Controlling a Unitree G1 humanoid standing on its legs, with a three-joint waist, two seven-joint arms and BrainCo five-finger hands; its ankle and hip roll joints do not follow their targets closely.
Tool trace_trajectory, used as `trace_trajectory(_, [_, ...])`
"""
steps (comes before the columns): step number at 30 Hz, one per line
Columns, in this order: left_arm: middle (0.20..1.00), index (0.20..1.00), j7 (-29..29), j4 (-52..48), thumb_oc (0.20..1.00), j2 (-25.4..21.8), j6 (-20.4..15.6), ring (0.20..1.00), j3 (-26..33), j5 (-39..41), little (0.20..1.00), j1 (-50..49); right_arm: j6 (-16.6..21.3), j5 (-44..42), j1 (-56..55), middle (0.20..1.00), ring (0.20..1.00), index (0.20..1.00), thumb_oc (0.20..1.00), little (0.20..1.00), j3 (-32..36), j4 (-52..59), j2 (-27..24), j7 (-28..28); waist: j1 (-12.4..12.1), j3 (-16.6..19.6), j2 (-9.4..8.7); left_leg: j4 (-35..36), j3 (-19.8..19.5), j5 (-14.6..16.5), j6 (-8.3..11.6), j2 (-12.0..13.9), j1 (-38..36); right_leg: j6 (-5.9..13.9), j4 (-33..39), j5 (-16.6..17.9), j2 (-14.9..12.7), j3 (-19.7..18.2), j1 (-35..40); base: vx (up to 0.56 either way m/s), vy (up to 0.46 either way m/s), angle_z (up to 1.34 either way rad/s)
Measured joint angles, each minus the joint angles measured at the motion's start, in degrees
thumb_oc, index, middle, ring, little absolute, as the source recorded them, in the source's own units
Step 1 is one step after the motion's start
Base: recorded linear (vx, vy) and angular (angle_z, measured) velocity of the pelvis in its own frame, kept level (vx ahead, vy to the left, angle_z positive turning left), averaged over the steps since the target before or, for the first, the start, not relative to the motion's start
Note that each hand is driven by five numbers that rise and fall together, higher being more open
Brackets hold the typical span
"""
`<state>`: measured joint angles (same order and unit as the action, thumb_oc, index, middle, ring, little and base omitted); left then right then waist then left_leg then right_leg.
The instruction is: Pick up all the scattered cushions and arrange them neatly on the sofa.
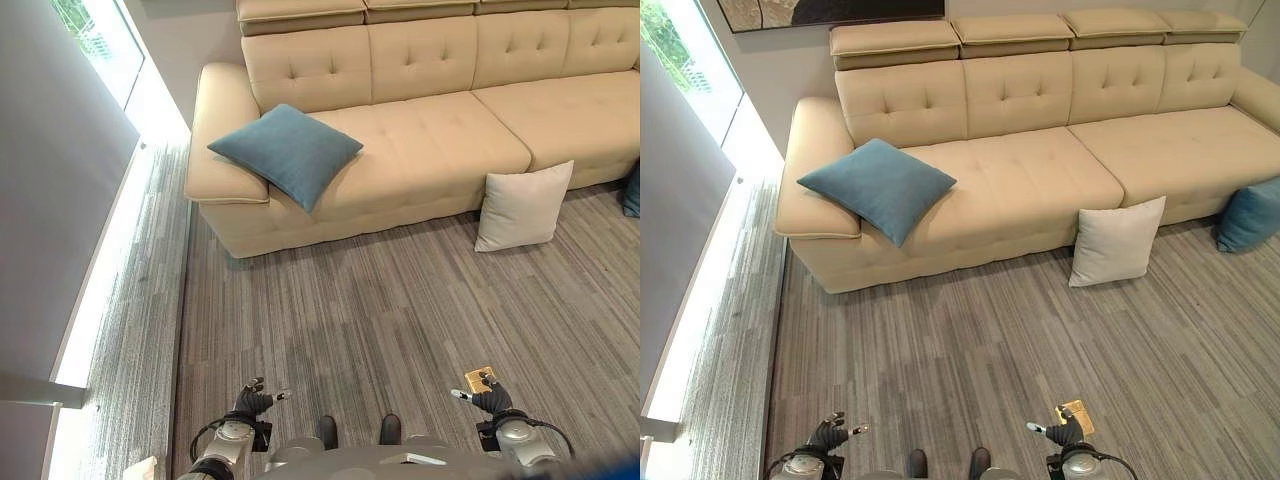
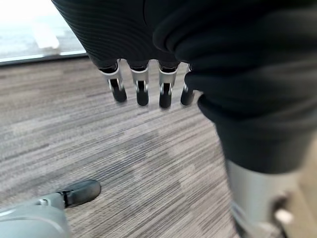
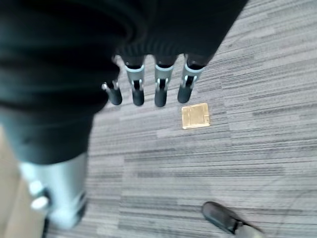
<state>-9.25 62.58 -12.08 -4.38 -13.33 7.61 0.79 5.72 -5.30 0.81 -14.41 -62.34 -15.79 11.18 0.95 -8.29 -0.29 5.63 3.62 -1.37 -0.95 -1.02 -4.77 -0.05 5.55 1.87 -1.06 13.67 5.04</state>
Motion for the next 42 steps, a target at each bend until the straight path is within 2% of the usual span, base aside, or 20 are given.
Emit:
trace_trajectory(7, [1.0, 1.0, -2.14, 5.07, 1.0, 0.01, 0.18, 1.0, 0.05, -2.1, 1.0, 0.02, -0.42, 5.94, -0.03, 1.0, 1.0, 1.0, 1.0, 1.0, -2.26, -3.46, 0.61, 0.83, -0.31, 0.98, -1.34, 0.0, -0.02, 0.03, -0.05, -0.01, -0.05, -0.01, -0.03, 0.02, -0.02, 0.0, 0.08, 0.0, 0.0, 0.0])
trace_trajectory(23, [1.0, 1.0, -2.34, 6.21, 1.0, 0.05, 0.18, 1.0, 0.04, -2.77, 1.0, -1.26, -1.06, 8.96, -0.61, 1.0, 1.0, 1.0, 1.0, 1.0, -3.15, -3.87, 1.58, 1.47, -0.72, 2.58, -1.26, 0.0, -0.4, 0.11, -0.17, -0.15, 0.04, -0.05, 0.03, -0.01, -0.15, 0.52, 0.1, 0.02, 0.024, 0.01])
trace_trajectory(28, [1.0, 1.0, -2.33, 6.76, 1.0, -0.02, 0.16, 1.0, 0.29, -2.75, 1.0, -1.82, -1.74, 9.19, 1.17, 1.0, 1.0, 1.0, 1.0, 1.0, -4.18, -3.56, 1.14, 1.49, -2.31, 2.36, -1.49, -0.03, -0.43, -0.05, -0.54, -0.85, 1.48, 0.33, -0.57, 0.14, -0.79, 0.58, -1.82, 0.01, 0.117, 0.01])
trace_trajectory(32, [1.0, 1.0, -2.32, 6.75, 1.0, -0.18, 0.26, 1.0, 0.19, -2.73, 1.0, -1.23, -1.79, 11.2, 2.93, 1.0, 1.0, 1.0, 1.0, 1.0, -4.19, -3.34, 1.29, 1.51, -2.3, 0.39, -1.59, -0.07, -0.35, 0.2, -1.9, -1.79, 1.86, 1.81, -5.23, -1.22, -2.21, 0.31, -4.3, 0.05, 0.153, -0.03])
trace_trajectory(33, [1.0, 1.0, -2.31, 6.7, 1.0, -0.03, 0.27, 1.0, -0.05, -2.72, 1.0, -0.36, -1.86, 11.22, 3.59, 1.0, 1.0, 1.0, 1.0, 1.0, -4.28, -3.85, 0.82, 1.55, -2.36, -0.89, -0.81, -0.01, -0.44, 0.72, -2.94, -1.74, 1.79, 2.68, -10.7, -2.03, -2.7, 0.24, -6.74, 0.1, 0.114, -0.1])
trace_trajectory(34, [1.0, 1.0, -2.28, 6.72, 1.0, 0.17, 0.25, 1.0, -0.16, -2.73, 1.0, 1.0, -2.02, 11.23, 4.88, 1.0, 1.0, 1.0, 1.0, 1.0, -4.81, -3.63, -0.07, 1.54, -1.89, -2.54, 0.79, -0.05, -0.7, 0.44, -3.79, -0.88, 1.41, 3.77, -19.89, -2.9, -3.37, 0.1, -10.93, 0.12, 0.06, 0.14])
trace_trajectory(35, [1.0, 1.0, -2.34, 6.73, 1.0, -0.38, 0.19, 1.0, -0.11, -2.72, 1.0, 1.91, -2.27, 11.24, 4.66, 1.0, 1.0, 1.0, 1.0, 1.0, -5.45, -3.26, -0.3, 1.46, -1.21, -3.04, 0.99, -0.07, -1.5, 0.47, -4.1, -0.97, 0.82, 5.5, -27.95, -5.22, -4.95, -0.76, -15.17, 0.16, 0.036, 0.29])
trace_trajectory(36, [1.0, 1.0, -2.35, 6.6, 1.0, -0.95, 0.08, 1.0, -0.09, -2.72, 1.0, 2.58, -2.39, 11.24, 4.3, 1.0, 1.0, 1.0, 1.0, 1.0, -5.48, -3.2, -0.15, 1.44, -1.25, -3.05, 0.48, -0.04, -1.5, 0.6, -4.29, -1.39, 0.61, 6.24, -29.61, -5.71, -5.9, -2.02, -16.86, 0.17, 0.008, 0.29])
trace_trajectory(38, [1.0, 1.0, -2.36, 6.18, 1.0, -1.98, -0.04, 1.0, -0.11, -2.72, 1.0, 3.44, -2.4, 11.24, 4.25, 1.0, 1.0, 1.0, 1.0, 1.0, -5.48, -2.31, -0.11, 1.44, -1.34, -3.2, -0.65, -0.04, -1.54, 1.04, -5.12, -2.39, 0.17, 6.71, -27.3, -5.95, -6.95, -4.33, -18.54, 0.18, -0.038, 0.03])
trace_trajectory(39, [1.0, 1.0, -2.36, 6.26, 1.0, -2.19, -0.01, 1.0, -0.07, -2.72, 1.0, 3.37, -2.36, 11.24, 4.19, 1.0, 1.0, 1.0, 1.0, 1.0, -5.51, -1.55, -0.08, 1.47, -1.27, -3.35, -1.12, -0.04, -1.61, 1.22, -5.4, -2.54, -0.13, 6.73, -23.26, -5.92, -6.94, -4.89, -18.25, 0.2, -0.08, 0.0])
trace_trajectory(41, [1.0, 1.0, -2.34, 6.66, 1.0, -1.95, -0.01, 1.0, -0.07, -2.73, 1.0, 3.76, -2.36, 11.24, 4.09, 1.0, 1.0, 1.0, 1.0, 1.0, -5.52, -0.4, -0.06, 1.46, -0.89, -3.4, -1.95, -0.32, -2.68, 1.79, -5.83, -2.48, -0.26, 6.65, -15.06, -4.56, -5.87, -4.83, -18.54, 0.26, -0.101, 0.19])
trace_trajectory(42, [1.0, 1.0, -2.33, 7.53, 1.0, -1.56, 0.01, 1.0, -0.03, -2.72, 1.0, 4.21, -2.38, 11.26, 3.88, 1.0, 1.0, 1.0, 1.0, 1.0, -5.51, 0.11, -0.12, 1.45, 0.1, -3.76, -1.44, -0.52, -4.16, 2.31, -5.81, -2.15, -0.29, 6.63, -11.39, -3.03, -4.34, -5.4, -18.96, 0.28, -0.128, 0.49])
